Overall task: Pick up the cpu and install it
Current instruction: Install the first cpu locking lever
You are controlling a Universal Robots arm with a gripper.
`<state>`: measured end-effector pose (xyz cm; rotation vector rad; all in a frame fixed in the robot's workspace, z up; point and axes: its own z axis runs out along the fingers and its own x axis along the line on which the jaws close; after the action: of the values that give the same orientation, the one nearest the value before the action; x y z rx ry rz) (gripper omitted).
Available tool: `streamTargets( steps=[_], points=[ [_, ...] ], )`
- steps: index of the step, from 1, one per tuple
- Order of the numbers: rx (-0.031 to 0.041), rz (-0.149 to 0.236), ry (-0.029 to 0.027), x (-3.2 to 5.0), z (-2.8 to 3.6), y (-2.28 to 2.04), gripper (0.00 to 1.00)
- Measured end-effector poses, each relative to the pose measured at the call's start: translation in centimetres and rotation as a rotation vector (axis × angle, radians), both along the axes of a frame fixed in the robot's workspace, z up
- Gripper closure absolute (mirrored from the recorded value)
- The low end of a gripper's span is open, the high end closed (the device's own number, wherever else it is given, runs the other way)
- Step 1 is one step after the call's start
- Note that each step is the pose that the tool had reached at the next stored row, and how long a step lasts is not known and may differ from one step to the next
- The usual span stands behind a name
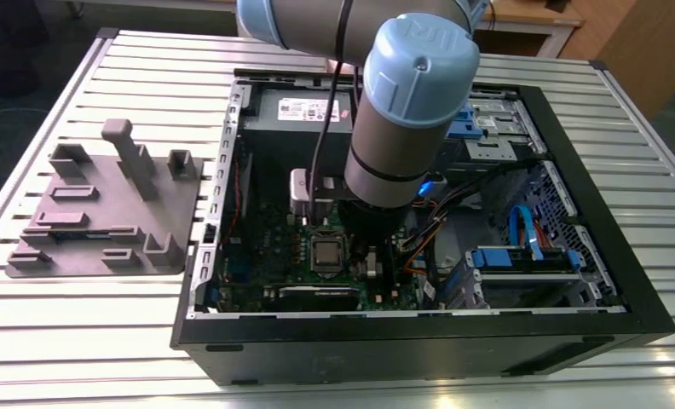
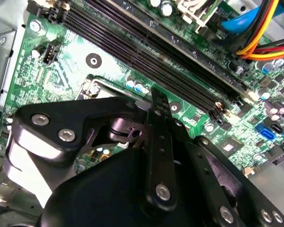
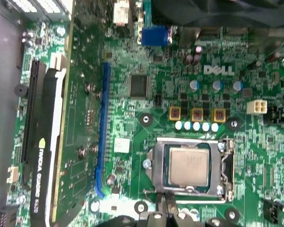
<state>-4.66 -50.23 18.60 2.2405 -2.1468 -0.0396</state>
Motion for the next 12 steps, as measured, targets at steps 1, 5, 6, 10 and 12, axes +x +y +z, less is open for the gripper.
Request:
streamTargets(
  steps=[1,5,6,10,12],
  points=[
    [-0.0002,0.000,-0.0001,0.00,0.01,0.00,0.89],
    [0.0005,0.002,-0.0003,0.01,0.24,0.00,0.89],
    [0.0005,0.002,-0.0003,0.01,0.36,0.00,0.89],
    [-0.0001,0.004,0.0004,0.01,1.13,0.00,0.89],
    [-0.0002,0.005,0.0006,0.01,1.60,0.00,0.89]
  ],
)
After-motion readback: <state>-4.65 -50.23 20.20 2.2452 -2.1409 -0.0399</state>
